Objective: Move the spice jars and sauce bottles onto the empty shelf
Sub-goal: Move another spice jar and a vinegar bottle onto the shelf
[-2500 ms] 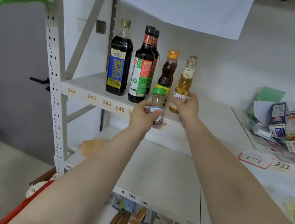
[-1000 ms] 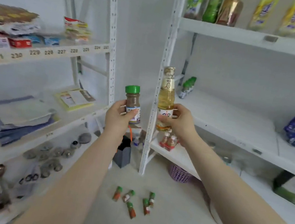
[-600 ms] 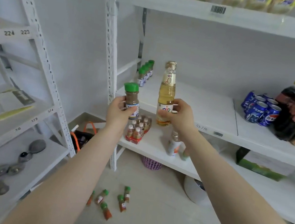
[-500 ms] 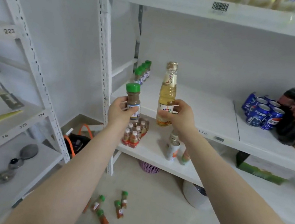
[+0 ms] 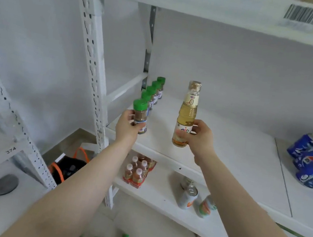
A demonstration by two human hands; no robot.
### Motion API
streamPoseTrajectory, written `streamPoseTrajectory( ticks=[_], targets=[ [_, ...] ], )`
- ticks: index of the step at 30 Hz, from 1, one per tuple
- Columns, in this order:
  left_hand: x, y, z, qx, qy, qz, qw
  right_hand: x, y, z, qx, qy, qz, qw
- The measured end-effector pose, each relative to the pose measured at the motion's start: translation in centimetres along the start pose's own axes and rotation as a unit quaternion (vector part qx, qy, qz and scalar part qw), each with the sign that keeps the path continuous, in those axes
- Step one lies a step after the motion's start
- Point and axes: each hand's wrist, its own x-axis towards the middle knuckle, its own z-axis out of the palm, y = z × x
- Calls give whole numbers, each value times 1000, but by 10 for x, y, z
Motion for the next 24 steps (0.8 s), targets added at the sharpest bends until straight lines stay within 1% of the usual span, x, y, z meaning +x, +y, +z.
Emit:
streamPoseTrajectory(
  ticks=[5, 9, 13, 16, 19, 22, 24],
  targets=[
    [64, -30, 21, 4, 24, 1, 1000, 76, 23, 20, 22, -25, 18, 999],
    [95, -51, 32, 18, 31, 2, 999, 123, 42, 31, 25, -24, 31, 999],
    [113, -70, 35, 10, 21, 6, 1000, 155, 51, 39, 38, -27, 41, 998],
    [111, -75, 33, -15, 10, 18, 1000, 163, 51, 42, 48, -26, 40, 998],
    [112, -79, 32, -18, -5, 25, 1000, 171, 55, 47, 39, -28, 46, 998],
    [113, -86, 28, 25, -28, 46, 998, 174, 59, 51, 35, -26, 49, 998],
    [110, -88, 27, 89, -13, 64, 994, 174, 60, 52, 33, -27, 50, 998]
  ],
)
